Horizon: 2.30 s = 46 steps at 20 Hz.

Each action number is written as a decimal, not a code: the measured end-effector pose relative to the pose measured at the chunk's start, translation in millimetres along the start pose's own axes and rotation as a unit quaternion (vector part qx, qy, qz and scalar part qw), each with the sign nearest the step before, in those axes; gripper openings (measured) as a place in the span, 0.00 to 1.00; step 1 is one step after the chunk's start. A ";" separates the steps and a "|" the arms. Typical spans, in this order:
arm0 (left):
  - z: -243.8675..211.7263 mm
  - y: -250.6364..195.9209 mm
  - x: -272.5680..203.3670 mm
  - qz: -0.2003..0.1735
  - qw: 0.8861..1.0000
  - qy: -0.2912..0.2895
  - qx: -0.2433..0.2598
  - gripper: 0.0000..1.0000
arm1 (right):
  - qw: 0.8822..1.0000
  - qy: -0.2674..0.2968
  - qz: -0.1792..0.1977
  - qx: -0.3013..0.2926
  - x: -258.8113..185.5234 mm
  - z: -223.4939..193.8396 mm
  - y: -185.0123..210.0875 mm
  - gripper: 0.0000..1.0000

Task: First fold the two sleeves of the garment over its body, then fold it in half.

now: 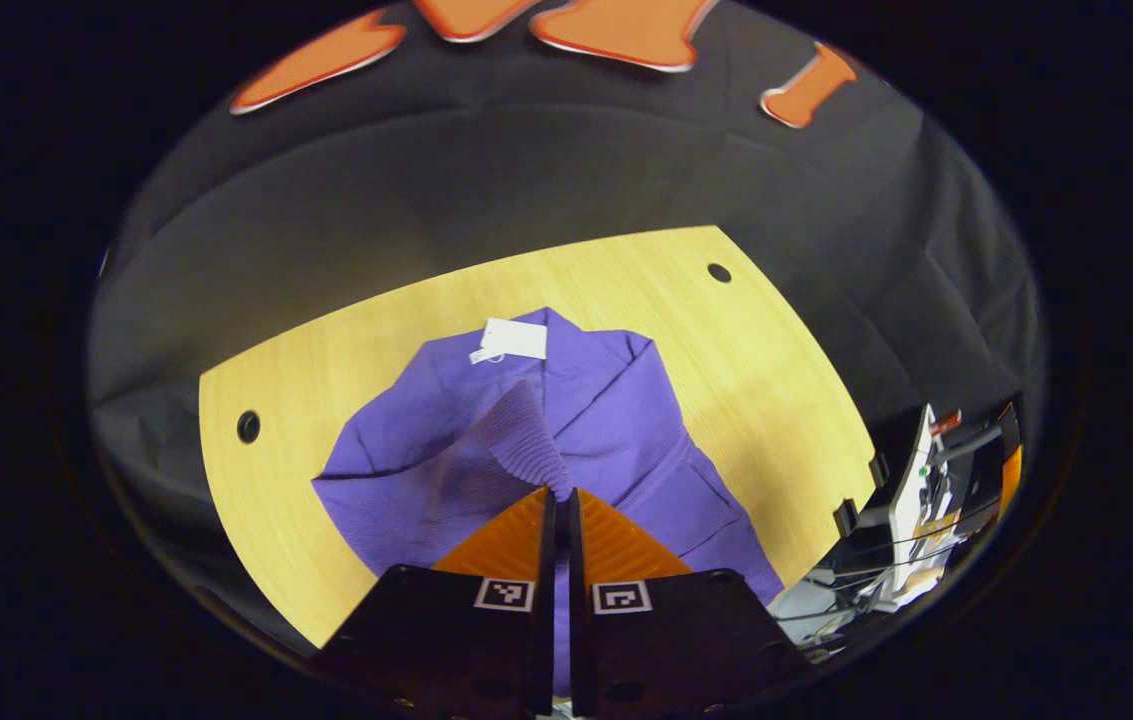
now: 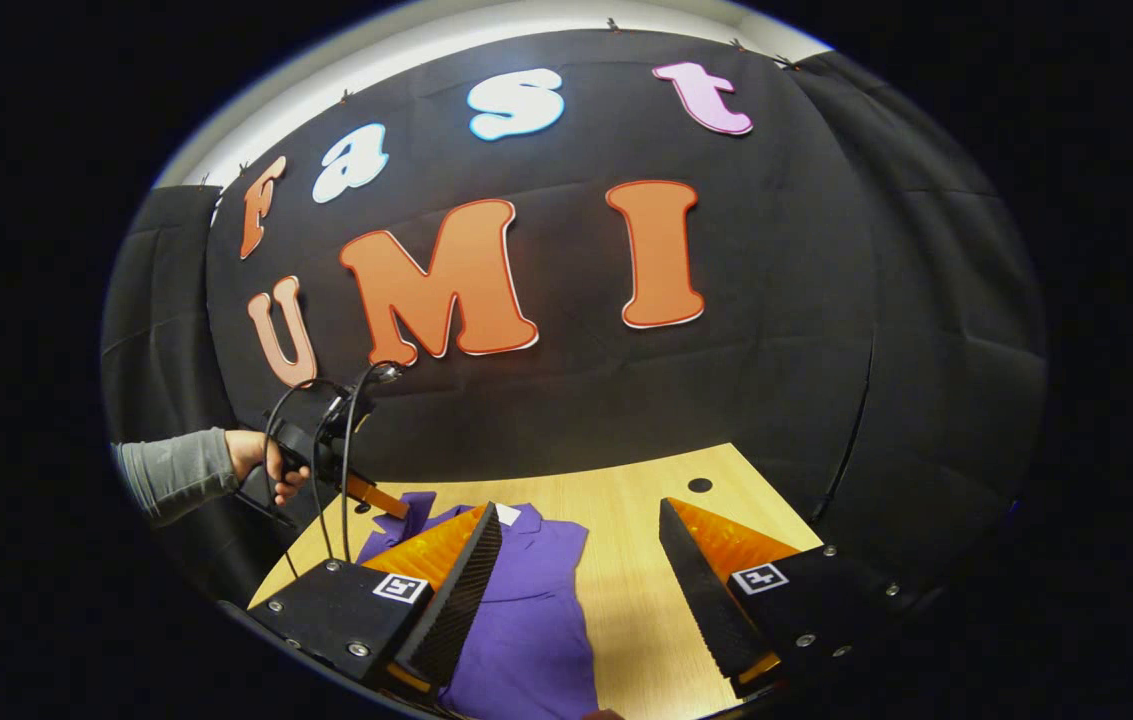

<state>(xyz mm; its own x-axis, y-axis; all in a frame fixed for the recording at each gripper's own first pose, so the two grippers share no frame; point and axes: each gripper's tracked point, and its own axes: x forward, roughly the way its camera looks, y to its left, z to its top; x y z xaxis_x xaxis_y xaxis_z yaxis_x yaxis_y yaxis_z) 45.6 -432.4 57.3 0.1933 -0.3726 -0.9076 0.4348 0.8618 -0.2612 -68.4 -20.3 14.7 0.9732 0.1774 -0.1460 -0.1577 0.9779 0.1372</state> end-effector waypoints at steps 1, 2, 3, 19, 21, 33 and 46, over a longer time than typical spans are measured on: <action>6.6 -9.9 8.0 -0.002 1.000 0.009 0.009 0.08 | 1.000 0.004 -0.004 0.004 -1.6 -4.1 -5.3 0.94; 14.7 -17.0 15.0 0.000 1.000 0.014 0.016 0.07 | 1.000 0.006 -0.006 0.008 -2.4 -6.8 -11.1 0.94; 24.7 -25.6 23.9 0.000 0.999 0.022 0.025 0.07 | 1.000 0.009 -0.010 0.012 -4.0 -9.3 -17.7 0.94; 69.1 -90.4 -10.9 -0.014 0.981 -0.191 0.041 0.88 | 0.999 0.033 0.013 0.023 30.3 -18.1 -37.6 0.94; 60.8 -64.5 -49.6 0.041 0.969 -0.240 0.044 0.98 | 0.999 0.030 0.018 0.011 42.4 -16.2 -26.5 0.94; -46.8 11.7 -219.8 0.200 0.897 -0.394 0.013 0.94 | 0.996 -0.007 0.054 -0.072 44.4 -17.6 49.6 0.94; -136.4 15.8 -249.7 0.260 0.826 -0.499 -0.022 0.96 | 0.992 -0.053 0.059 -0.096 35.4 -51.8 84.5 0.94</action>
<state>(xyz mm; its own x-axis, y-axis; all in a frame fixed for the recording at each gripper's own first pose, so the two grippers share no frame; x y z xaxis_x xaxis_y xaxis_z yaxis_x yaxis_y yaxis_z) -115.8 -278.8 234.9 0.9829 -0.0275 -0.1823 0.0368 0.9982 0.0478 -56.0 74.3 -29.6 0.9567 0.2892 -0.0339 -0.2904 0.9559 -0.0426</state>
